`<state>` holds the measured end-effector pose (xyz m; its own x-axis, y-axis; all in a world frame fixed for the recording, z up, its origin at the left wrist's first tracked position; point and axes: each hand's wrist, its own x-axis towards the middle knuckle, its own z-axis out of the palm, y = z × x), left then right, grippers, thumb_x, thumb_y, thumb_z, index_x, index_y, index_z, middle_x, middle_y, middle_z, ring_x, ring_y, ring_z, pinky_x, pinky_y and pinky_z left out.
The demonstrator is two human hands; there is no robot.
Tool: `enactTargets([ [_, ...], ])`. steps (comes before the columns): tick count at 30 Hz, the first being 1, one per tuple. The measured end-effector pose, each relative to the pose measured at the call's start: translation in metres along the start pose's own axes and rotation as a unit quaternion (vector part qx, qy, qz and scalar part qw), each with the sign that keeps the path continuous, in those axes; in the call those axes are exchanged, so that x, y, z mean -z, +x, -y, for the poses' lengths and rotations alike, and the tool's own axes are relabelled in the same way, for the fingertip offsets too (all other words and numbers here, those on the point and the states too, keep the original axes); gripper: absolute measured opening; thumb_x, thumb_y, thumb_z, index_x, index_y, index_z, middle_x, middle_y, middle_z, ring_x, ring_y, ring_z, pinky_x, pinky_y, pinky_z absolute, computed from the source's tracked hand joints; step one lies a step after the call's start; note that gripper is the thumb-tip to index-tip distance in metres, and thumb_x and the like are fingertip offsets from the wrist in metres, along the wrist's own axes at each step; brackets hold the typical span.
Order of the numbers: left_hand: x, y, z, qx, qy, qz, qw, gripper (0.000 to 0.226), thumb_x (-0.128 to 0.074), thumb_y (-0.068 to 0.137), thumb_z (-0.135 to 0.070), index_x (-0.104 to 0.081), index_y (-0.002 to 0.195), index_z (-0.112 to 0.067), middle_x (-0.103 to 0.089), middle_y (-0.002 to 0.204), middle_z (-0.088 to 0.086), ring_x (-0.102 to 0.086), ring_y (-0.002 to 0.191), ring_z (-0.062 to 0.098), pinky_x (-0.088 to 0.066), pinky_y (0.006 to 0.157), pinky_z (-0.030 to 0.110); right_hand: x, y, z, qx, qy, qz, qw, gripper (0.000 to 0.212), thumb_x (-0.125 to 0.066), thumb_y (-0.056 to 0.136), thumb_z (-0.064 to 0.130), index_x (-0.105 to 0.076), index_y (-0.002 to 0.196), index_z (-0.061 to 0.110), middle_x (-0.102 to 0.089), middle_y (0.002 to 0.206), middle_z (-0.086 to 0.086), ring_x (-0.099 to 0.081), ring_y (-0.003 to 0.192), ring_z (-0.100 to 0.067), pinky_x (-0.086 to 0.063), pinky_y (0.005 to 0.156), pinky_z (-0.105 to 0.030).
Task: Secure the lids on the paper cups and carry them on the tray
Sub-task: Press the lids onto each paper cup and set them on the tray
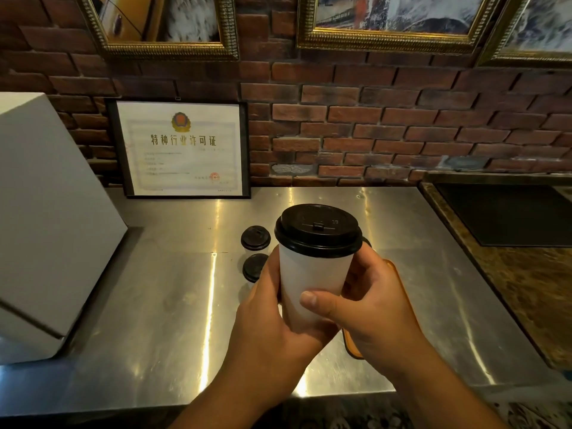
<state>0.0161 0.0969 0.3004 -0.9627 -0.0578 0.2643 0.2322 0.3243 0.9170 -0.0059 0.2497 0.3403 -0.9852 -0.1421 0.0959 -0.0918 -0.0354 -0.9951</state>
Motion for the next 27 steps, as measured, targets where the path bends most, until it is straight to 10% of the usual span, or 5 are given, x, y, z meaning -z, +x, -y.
enactTargets([
  [19, 0.004, -0.0033, -0.0002, -0.007, 0.043, 0.012, 0.999, 0.099, -0.084, 0.065, -0.069, -0.029, 0.147, -0.067, -0.055, 0.131, -0.035, -0.055, 0.12, -0.008, -0.052, 0.07, 0.004, 0.0016, -0.001, 0.0005, 0.004, 0.014, 0.013, 1.0, 0.078, -0.094, 0.068, 0.029, -0.061, 0.139, 0.027, -0.074, 0.126, 0.005, -0.071, 0.119, -0.021, -0.065, 0.09, -0.038],
  [27, 0.0055, -0.0075, 0.0008, 0.011, 0.051, -0.013, 0.999, 0.098, -0.072, 0.057, -0.091, -0.03, 0.143, -0.069, -0.053, 0.131, -0.039, -0.051, 0.122, -0.013, -0.043, 0.069, -0.004, 0.0001, -0.0042, -0.0018, 0.007, 0.01, 0.014, 1.0, 0.082, -0.093, 0.067, 0.019, -0.058, 0.141, 0.026, -0.074, 0.126, 0.006, -0.07, 0.12, -0.018, -0.065, 0.087, -0.033],
])
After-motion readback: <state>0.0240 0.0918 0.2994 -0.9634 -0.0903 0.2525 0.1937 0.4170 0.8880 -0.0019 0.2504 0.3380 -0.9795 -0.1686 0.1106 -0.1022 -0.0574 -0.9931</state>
